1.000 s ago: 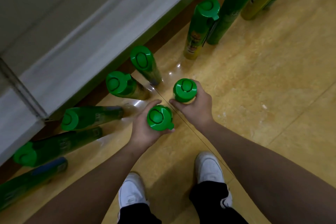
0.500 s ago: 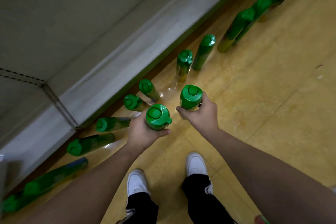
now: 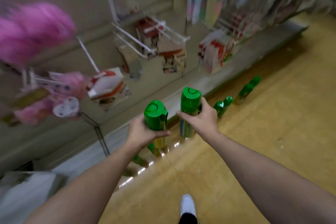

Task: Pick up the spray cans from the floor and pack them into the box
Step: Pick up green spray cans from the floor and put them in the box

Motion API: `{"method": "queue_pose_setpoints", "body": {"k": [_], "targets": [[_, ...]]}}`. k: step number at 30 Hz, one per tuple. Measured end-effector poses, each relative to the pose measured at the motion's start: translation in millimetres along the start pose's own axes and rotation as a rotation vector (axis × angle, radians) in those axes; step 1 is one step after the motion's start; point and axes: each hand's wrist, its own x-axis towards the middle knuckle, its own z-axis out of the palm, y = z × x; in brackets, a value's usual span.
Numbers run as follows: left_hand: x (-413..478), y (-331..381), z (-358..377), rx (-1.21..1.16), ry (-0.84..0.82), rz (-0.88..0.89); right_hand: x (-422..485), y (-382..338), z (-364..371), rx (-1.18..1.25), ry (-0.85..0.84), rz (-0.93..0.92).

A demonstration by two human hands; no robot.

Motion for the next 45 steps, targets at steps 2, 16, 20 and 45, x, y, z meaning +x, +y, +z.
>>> {"method": "queue_pose_setpoints", "body": {"k": [2, 16, 20, 45], "targets": [[-14.5, 35.5, -37.2, -0.048, 0.036, 0.052, -8.5, -45.8, -21.6, 0.022, 0.035, -0.051], [-194.0, 158.2, -306.7, -0.49, 0.404, 0.543, -136.6, -345.5, -54.9, 0.347, 0.163, -0.494], [-253.6, 149.4, -386.3, -0.614, 0.586, 0.585, -186.1, -421.3, -18.5, 0.513, 0.089, -0.573], [-608.2, -163.2, -590.9, -0.527, 1.869, -0.096, -548.8, -610.0, 419.4, 0.73, -1.287, -0.69]]}}
